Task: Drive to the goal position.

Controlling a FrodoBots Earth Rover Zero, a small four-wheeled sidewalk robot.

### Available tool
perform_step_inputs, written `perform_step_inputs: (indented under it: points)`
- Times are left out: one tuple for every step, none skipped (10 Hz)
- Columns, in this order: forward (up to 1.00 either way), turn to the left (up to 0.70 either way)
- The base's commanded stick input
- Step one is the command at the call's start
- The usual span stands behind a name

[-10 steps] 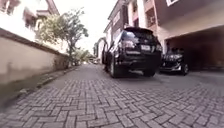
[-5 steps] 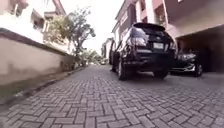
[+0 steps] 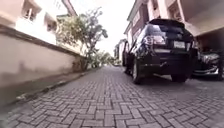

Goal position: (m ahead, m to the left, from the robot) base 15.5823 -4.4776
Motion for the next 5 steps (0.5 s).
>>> perform_step_inputs:
  points:
    - [0.70,0.35]
    - [0.70,0.35]
    - [0.70,0.35]
    - [0.70,0.35]
    - [0.70,0.35]
